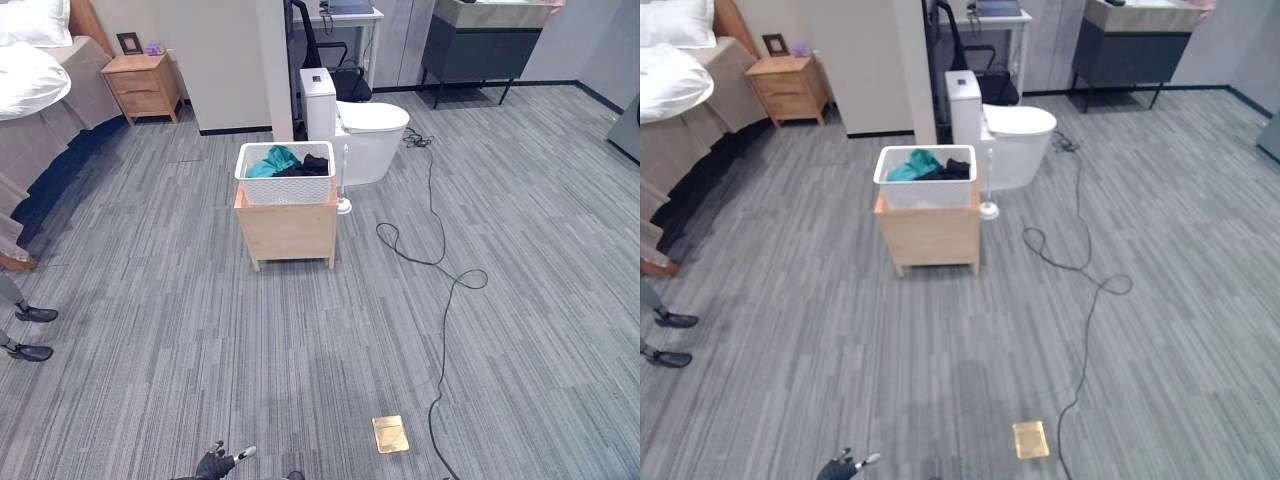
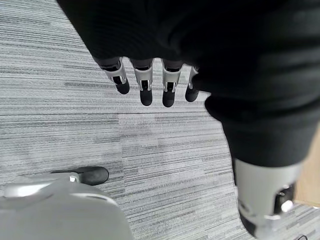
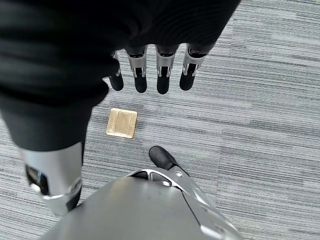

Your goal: Grab the laundry basket,head to the washer,open it,put in the laundry and shut it.

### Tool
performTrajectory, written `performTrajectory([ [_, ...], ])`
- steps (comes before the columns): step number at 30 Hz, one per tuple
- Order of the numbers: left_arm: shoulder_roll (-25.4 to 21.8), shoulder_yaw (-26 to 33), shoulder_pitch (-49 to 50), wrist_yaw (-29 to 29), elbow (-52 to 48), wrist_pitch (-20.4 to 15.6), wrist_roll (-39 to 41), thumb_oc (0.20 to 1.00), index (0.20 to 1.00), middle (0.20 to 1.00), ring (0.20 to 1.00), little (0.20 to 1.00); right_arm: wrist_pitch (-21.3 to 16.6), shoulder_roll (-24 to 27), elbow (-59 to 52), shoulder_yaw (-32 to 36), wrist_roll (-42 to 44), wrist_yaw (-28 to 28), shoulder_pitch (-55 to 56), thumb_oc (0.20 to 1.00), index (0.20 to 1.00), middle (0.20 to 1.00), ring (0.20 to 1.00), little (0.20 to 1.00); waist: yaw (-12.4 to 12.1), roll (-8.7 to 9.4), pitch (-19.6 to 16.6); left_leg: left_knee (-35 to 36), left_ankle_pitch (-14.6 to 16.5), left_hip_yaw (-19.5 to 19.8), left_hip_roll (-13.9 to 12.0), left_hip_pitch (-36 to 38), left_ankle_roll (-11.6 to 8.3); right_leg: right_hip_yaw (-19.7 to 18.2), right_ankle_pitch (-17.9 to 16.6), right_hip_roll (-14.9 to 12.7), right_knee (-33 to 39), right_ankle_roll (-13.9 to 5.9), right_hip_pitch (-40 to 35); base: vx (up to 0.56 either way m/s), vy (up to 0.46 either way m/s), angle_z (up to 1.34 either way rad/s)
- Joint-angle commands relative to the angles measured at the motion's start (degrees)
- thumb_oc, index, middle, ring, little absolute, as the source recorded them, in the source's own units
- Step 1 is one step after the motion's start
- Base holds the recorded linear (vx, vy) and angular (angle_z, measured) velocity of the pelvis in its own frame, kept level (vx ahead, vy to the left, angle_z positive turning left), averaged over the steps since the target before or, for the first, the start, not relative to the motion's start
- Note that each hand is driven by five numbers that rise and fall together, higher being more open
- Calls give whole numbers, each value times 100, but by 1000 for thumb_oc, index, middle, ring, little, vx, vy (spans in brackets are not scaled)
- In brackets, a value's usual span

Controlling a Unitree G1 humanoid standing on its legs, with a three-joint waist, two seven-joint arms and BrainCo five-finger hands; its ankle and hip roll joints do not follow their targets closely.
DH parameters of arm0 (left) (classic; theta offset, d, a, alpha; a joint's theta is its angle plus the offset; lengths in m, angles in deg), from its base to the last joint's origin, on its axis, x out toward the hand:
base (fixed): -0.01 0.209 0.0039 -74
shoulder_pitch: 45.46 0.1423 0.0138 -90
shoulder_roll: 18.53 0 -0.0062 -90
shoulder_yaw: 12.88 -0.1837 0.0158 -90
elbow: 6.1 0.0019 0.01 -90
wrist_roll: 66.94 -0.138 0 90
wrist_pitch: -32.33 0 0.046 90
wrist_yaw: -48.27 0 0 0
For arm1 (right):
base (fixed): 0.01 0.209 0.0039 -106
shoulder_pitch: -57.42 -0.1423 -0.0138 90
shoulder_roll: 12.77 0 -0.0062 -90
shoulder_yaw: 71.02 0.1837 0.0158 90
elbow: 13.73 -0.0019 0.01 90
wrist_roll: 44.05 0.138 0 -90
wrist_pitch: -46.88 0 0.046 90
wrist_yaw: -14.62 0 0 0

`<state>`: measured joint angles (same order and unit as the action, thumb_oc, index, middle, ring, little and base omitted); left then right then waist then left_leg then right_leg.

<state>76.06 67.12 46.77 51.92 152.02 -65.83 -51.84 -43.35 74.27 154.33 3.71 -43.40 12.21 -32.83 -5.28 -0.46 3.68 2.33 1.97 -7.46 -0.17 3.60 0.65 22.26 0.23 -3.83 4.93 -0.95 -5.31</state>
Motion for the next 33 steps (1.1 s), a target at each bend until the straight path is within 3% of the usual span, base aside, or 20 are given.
performTrajectory([
  [1,-3,-180,-238,15,228,-195,-182,1000,1000,1000,1000,1000,37,104,614,-132,-223,-42,-171,1000,1000,1000,1000,1000,41,-37,-118,267,-196,281,-533,-109,-463,-22,-131,-940,7,-826,-138,0,0,0],
  [22,53,-225,-231,31,65,-194,-81,1000,1000,1000,1000,1000,50,190,689,44,-76,-129,-153,1000,1000,1000,1000,1000,-7,-118,-84,267,-248,387,-590,-135,-514,127,-23,-870,7,-775,-228,1,-2,0],
  [33,-22,-159,-306,67,54,-181,87,1000,1000,1000,1000,1000,18,241,667,79,174,-132,-206,1000,1000,1000,1000,1000,-109,-141,115,267,-479,570,-885,-158,-673,125,229,-493,7,-496,-287,11,-95,7],
])
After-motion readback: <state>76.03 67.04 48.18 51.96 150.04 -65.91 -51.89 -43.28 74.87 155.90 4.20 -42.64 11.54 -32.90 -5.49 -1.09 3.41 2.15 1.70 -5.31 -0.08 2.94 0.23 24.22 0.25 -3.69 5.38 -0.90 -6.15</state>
